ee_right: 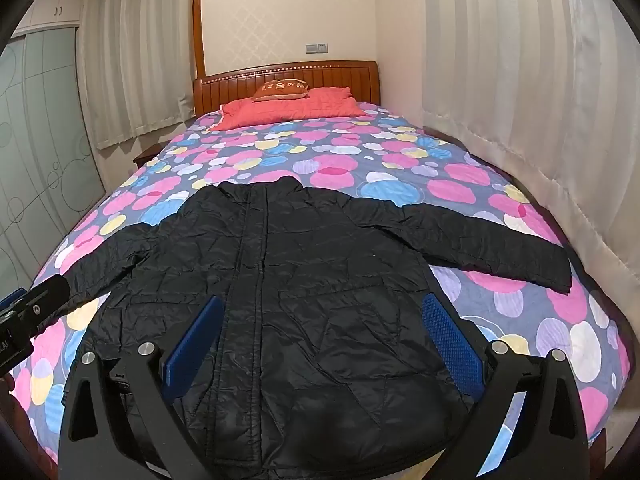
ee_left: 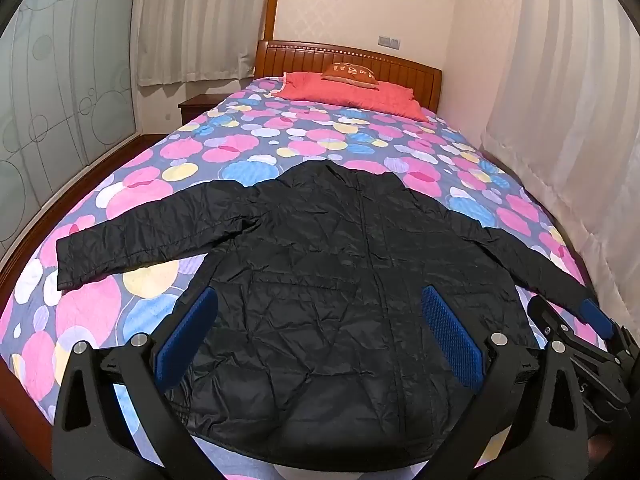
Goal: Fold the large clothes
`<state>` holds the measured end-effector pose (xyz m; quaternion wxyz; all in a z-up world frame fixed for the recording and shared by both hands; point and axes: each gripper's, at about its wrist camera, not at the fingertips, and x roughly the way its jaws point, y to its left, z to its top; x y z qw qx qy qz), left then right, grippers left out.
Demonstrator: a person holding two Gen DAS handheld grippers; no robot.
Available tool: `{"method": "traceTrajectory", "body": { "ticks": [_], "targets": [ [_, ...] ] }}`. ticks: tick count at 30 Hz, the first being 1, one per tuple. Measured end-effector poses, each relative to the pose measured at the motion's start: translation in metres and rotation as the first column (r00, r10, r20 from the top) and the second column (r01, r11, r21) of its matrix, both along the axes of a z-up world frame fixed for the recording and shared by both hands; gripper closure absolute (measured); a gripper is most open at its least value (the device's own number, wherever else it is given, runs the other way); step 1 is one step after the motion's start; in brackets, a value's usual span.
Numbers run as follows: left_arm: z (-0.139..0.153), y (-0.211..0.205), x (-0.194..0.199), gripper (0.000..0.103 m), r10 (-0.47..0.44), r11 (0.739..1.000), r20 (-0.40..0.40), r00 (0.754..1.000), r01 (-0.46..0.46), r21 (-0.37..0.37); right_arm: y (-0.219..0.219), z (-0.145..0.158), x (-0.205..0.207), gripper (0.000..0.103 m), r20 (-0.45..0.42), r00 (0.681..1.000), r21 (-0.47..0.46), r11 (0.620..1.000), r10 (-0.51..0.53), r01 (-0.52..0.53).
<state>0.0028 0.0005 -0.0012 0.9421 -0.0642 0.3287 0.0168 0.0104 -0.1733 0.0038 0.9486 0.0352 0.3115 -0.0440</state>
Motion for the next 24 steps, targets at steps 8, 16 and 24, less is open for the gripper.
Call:
{"method": "traceTrajectory", "body": {
  "ticks": [8, 16, 24],
  "targets": [
    [-0.0011, 0.0000, 0.0023, 0.002, 0.001, 1.000, -0.002, 1.000, -0.001, 0.000, 0.0002, -0.0004, 0.0000, 0.004, 0.000, 1.000, 0.001, 1.000, -0.002, 0.002],
    [0.0040, 0.0014, -0.0035, 0.002, 0.001, 1.000, 0.002, 1.000, -0.001, -0.003, 0.0014, -0.0012, 0.0002, 0.004, 0.000, 1.000, 0.000, 1.000, -0.001, 0.001],
    [0.0047, 0.0017, -0.0033, 0.002, 0.000, 1.000, 0.002, 1.000, 0.000, 0.000, 0.0023, -0.0032, 0.0004, 0.004, -0.001, 1.000, 0.000, 1.000, 0.000, 0.000]
  ]
}}
